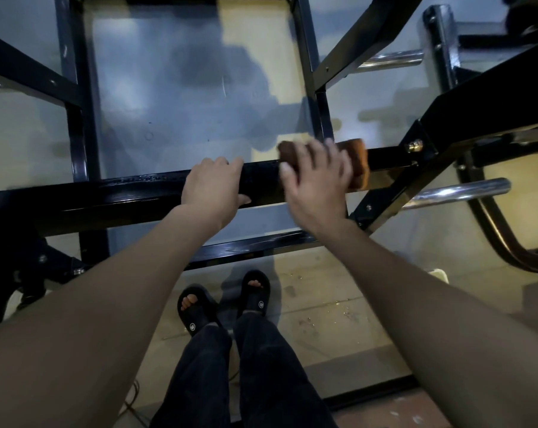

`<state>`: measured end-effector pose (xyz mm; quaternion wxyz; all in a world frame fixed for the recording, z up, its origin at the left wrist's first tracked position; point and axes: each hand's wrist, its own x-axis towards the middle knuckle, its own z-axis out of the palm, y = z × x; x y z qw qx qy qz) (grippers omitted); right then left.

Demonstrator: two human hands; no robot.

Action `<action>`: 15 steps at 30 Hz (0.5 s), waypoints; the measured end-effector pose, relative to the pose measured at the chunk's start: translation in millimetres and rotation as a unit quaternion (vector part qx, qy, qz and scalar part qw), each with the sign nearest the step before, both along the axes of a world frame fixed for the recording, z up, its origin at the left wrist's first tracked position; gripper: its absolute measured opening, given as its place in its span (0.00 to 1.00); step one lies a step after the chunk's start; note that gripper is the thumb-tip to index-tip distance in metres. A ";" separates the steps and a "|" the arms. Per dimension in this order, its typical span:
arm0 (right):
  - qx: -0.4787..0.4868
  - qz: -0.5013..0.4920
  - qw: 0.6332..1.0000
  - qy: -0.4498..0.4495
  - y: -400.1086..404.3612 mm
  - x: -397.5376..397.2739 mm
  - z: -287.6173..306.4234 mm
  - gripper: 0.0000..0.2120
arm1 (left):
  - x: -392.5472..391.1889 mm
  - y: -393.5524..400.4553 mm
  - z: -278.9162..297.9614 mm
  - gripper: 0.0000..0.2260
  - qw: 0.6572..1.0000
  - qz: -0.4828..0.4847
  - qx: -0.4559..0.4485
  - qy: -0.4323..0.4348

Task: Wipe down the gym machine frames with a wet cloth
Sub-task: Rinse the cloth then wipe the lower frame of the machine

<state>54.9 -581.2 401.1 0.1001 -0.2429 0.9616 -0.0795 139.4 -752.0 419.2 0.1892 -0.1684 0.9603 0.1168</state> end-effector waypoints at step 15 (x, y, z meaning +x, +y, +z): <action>-0.006 -0.063 0.998 -0.024 65.4 -48.1 4.2 0.28 | -0.7 1.5 0.0 0.22 1.000 -0.011 -0.018 -0.006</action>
